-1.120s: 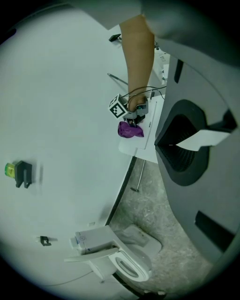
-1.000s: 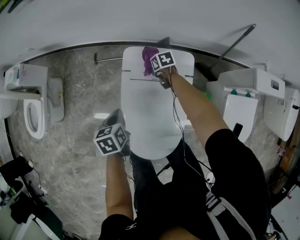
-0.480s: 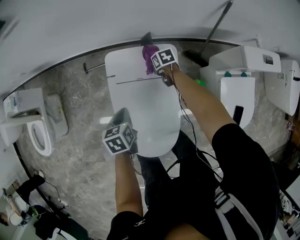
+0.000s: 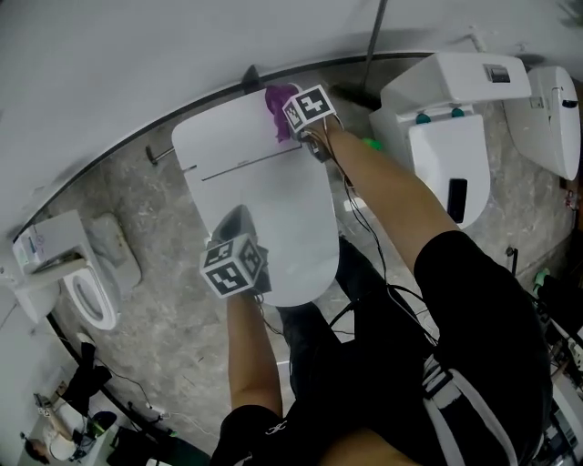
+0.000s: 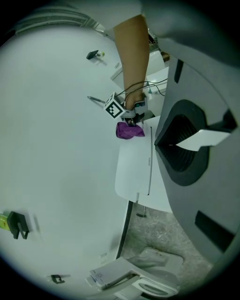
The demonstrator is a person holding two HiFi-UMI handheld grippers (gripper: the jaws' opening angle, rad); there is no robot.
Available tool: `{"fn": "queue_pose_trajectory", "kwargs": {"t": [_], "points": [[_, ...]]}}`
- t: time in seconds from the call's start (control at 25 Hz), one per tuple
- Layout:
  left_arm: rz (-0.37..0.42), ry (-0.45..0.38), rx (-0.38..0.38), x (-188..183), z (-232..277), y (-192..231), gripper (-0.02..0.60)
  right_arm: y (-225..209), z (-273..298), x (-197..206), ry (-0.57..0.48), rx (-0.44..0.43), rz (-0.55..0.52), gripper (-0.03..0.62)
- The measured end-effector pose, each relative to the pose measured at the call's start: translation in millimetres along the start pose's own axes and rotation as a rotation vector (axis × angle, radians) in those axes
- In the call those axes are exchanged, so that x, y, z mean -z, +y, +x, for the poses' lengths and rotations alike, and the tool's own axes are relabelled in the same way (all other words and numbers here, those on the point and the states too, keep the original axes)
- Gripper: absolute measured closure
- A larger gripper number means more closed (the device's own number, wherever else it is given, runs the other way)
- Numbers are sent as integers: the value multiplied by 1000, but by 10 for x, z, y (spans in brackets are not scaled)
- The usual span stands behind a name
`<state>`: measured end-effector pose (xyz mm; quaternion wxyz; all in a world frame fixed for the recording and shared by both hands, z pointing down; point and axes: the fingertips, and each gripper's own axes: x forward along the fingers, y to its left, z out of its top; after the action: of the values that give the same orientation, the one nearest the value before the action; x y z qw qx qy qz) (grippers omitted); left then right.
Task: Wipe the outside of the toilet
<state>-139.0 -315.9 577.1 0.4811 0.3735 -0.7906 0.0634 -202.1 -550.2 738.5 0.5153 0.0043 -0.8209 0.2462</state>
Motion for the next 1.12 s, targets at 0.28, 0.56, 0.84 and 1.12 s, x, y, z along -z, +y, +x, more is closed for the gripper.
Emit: {"fn": "queue_pose_trajectory", "kwargs": {"t": [0.28, 0.56, 0.84, 1.12], "points": [[29, -11, 45, -184, 391, -403, 572, -433, -182, 100, 11, 22, -9, 549], [99, 33, 87, -243, 810, -756, 572, -728, -285, 199, -10, -5, -67, 550], [156, 74, 90, -258, 1075, -876, 572, -1079, -205, 391, 23, 205, -556, 550], [249, 72, 113, -366, 1246, -1050, 572, -1103, 148, 374, 12, 296, -1134, 551]]}}
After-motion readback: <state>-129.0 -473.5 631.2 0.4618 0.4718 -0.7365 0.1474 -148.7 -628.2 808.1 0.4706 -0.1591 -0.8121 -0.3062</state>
